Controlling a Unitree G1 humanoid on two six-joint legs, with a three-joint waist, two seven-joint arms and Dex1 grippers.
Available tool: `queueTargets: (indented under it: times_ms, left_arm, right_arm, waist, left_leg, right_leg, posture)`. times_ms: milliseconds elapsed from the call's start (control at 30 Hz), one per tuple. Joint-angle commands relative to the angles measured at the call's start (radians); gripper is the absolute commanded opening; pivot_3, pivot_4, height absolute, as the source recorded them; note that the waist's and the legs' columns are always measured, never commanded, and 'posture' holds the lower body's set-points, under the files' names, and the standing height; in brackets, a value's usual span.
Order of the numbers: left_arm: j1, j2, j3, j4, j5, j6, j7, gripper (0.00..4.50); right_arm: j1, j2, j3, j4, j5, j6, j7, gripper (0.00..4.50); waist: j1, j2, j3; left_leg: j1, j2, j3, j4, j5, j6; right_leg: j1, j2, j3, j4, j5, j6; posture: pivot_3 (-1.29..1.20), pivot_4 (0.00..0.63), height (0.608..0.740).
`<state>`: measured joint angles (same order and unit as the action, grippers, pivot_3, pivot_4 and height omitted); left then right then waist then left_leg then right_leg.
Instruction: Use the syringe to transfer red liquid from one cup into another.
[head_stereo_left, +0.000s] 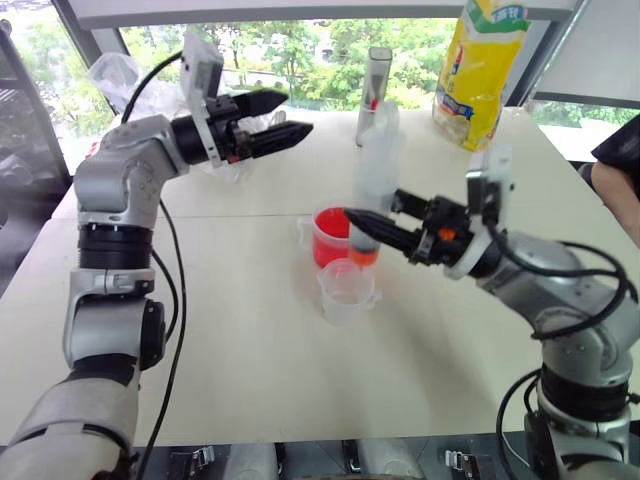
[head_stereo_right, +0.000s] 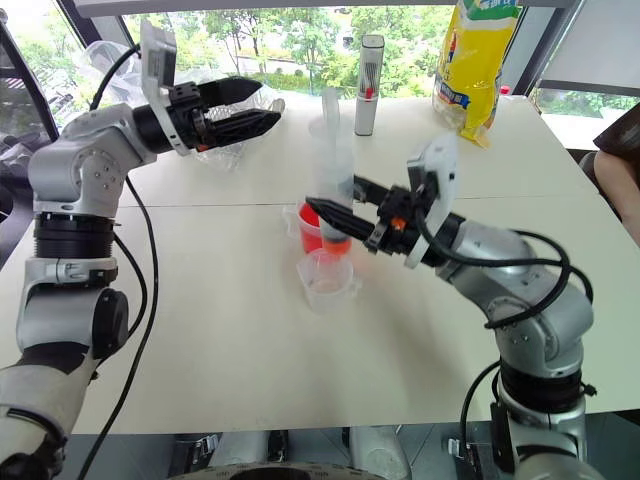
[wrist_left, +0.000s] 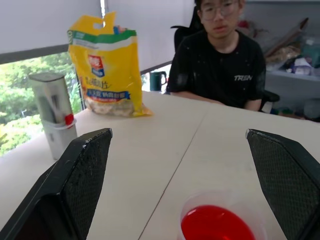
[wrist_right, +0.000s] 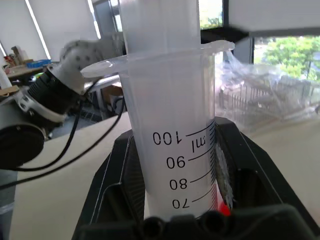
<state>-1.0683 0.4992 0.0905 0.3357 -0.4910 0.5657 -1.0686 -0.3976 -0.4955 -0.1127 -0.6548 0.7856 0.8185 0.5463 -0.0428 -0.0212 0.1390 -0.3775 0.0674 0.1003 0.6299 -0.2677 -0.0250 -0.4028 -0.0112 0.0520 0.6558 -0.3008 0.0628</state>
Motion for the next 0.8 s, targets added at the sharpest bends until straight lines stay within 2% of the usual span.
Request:
queueTargets:
  times_ms: [33, 300, 800]
  left_arm:
    - [-0.049, -0.015, 0.001, -0.018, -0.029, 0.004, -0.017, 4.41]
    - [-0.051, -0.030, -0.031, -0.122, -0.089, 0.108, -0.068, 4.41]
    - [-0.003, 0.022, -0.076, -0.223, -0.140, 0.195, -0.167, 4.41]
  right_arm:
    - [0.045, 0.012, 0.034, -0.008, -0.060, -0.095, 0.007, 1.49]
    - [0.102, 0.005, 0.090, 0.034, -0.152, -0.212, 0.047, 1.49]
    - [0.096, 0.004, 0.109, 0.044, -0.169, -0.228, 0.069, 1.49]
  waist:
    - [-0.001, 0.000, 0.000]
    - [-0.001, 0.000, 0.000]
    - [0.000, 0.000, 0.000]
  left_leg:
    - [0.000, 0.000, 0.000, 0.000, 0.000, 0.000]
    - [0.000, 0.000, 0.000, 0.000, 0.000, 0.000]
    - [0.001, 0.000, -0.001, 0.000, 0.000, 0.000]
  right_leg:
    - [0.000, 0.000, 0.000, 0.000, 0.000, 0.000]
    - [0.000, 0.000, 0.000, 0.000, 0.000, 0.000]
    - [0.000, 0.001, 0.000, 0.000, 0.000, 0.000]
  posture:
    - [0.00, 0.150, 0.740]
    - [0.00, 0.150, 0.740]
    - [0.00, 0.150, 0.740]
